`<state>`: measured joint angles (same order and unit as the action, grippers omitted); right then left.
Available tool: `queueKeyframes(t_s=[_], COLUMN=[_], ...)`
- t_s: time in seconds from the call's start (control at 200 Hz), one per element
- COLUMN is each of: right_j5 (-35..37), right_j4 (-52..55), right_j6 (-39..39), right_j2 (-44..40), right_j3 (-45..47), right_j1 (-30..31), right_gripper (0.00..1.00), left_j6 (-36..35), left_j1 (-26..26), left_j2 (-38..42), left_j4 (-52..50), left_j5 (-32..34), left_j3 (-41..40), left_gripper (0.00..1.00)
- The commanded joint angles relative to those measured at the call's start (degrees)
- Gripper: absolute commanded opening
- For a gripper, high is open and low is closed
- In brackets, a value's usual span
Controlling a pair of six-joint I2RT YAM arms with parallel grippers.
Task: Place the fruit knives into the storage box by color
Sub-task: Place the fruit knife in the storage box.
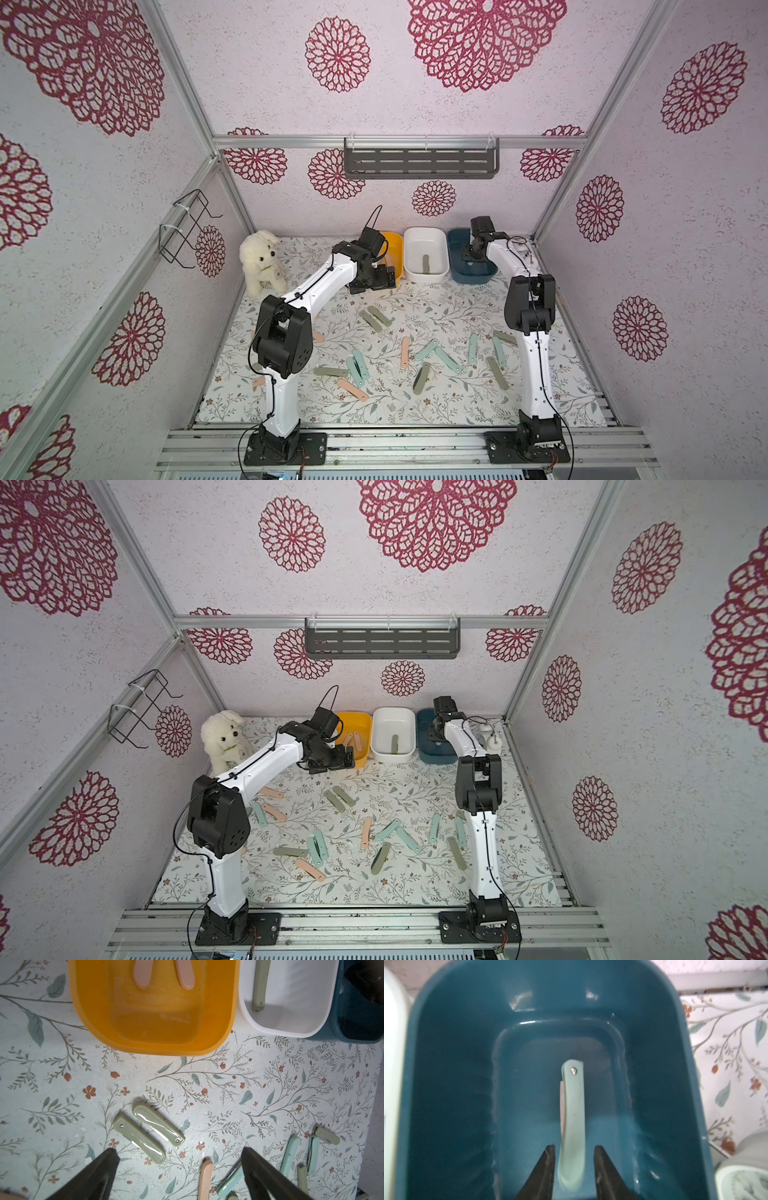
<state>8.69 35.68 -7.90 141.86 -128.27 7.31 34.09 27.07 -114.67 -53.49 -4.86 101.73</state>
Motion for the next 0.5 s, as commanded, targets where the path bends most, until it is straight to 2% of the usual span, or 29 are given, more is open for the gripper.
queueKeyframes(t_s=[0.0, 0.135, 0.35, 0.495], right_j5=[-0.4, -0.6, 0.0, 1.2], right_j4=[3.5, 1.5, -4.3, -6.2], right_j6=[1.0, 0.7, -3.9, -7.4], right_j2=[-2.6, -10.0, -28.9, -41.2], right_j3=[-2.5, 4.7, 29.4, 48.2], right_j1=[-0.2, -0.1, 1.3, 3.8], right_gripper=[0.48, 0.55, 0.56, 0.57], left_j6=[-0.3, 0.5, 2.1, 2.2], left_j1=[-0.4, -0.3, 1.3, 3.8], left_j2=[1.6, 4.9, 8.1, 11.2], left_j4=[-0.3, 0.8, 1.0, 1.2], left_j5=[0.2, -0.5, -1.9, -1.4], left_j3=[-1.6, -3.3, -7.0, -12.6], left_gripper=[0.97, 0.97, 0.97, 0.97])
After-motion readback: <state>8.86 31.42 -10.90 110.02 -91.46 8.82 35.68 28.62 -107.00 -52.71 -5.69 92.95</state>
